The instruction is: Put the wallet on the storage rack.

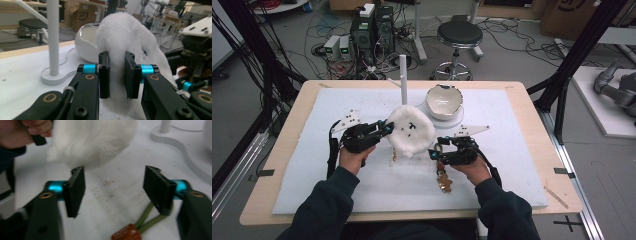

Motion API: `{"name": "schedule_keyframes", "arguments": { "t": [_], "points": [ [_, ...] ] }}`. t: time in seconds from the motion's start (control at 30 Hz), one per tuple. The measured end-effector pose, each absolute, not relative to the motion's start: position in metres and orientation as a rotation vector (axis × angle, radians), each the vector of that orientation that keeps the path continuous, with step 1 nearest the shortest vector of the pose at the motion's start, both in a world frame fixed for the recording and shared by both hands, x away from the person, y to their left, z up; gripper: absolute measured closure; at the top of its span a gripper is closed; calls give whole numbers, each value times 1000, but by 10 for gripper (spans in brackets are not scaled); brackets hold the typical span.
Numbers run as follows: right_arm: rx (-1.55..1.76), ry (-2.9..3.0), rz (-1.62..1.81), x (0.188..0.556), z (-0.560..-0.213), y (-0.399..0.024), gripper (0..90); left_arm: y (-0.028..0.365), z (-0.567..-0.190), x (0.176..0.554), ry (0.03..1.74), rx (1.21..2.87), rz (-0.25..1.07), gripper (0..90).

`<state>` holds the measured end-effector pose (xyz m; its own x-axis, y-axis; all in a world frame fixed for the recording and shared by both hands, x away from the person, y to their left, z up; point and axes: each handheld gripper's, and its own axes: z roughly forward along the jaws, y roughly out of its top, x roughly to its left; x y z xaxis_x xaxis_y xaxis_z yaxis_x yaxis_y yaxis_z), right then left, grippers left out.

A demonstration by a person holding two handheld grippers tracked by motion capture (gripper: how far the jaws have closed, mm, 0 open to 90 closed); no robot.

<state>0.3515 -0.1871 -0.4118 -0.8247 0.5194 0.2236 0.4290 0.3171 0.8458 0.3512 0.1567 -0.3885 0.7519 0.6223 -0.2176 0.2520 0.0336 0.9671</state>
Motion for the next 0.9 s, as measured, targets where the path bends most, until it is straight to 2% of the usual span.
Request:
{"name": "schedule_keyframes", "arguments": {
  "t": [0.1, 0.23, 0.3, 0.33, 0.43, 0.57, 0.63, 0.77, 0.9],
  "points": [
    [862, 2511, 1603, 352, -413, -185, 500, 154, -391, 351, 733, 1545, 303, 764],
    [825, 2503, 1626, 351, -411, -187, 615, 154, -393, 352, 729, 1549, 282, 763],
    [813, 2495, 1628, 351, -410, -188, 637, 153, -394, 352, 727, 1565, 276, 762],
    [799, 2492, 1626, 350, -409, -188, 691, 152, -395, 352, 725, 1578, 266, 762],
    [797, 2492, 1603, 350, -408, -190, 716, 150, -398, 354, 726, 1621, 230, 762],
    [816, 2468, 1648, 350, -406, -193, 697, 151, -398, 354, 730, 1615, 228, 762],
    [829, 2472, 1681, 351, -407, -193, 563, 152, -396, 353, 744, 1605, 244, 766],
    [801, 2529, 1702, 350, -411, -184, 451, 153, -396, 353, 751, 1593, 253, 768],
    [802, 2533, 1763, 350, -410, -182, 433, 154, -395, 353, 757, 1586, 276, 768]
  ]
}}
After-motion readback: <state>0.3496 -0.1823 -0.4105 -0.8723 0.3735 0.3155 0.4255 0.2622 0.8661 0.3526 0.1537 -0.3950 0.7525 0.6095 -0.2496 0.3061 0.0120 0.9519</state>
